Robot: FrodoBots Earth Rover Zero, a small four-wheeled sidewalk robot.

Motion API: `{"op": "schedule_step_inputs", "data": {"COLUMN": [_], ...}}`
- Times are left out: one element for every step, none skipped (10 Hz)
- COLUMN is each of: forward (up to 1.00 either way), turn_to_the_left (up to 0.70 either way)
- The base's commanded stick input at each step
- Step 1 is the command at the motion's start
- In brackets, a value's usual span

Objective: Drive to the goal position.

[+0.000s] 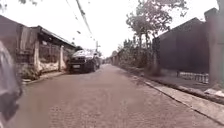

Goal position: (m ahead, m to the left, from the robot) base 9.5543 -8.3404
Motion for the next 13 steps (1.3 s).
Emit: {"op": "schedule_step_inputs", "data": {"forward": [0.7, 0.7, 0.7, 0.7, 0.7, 0.7, 0.7, 0.7, 0.7, 0.7, 0.7, 0.7, 0.7], "turn_to_the_left": [0.0, 0.0, 0.0, 0.0, 0.0, 0.0, 0.01, 0.02, 0.04, 0.11, 0.19, 0.15, 0.06]}}
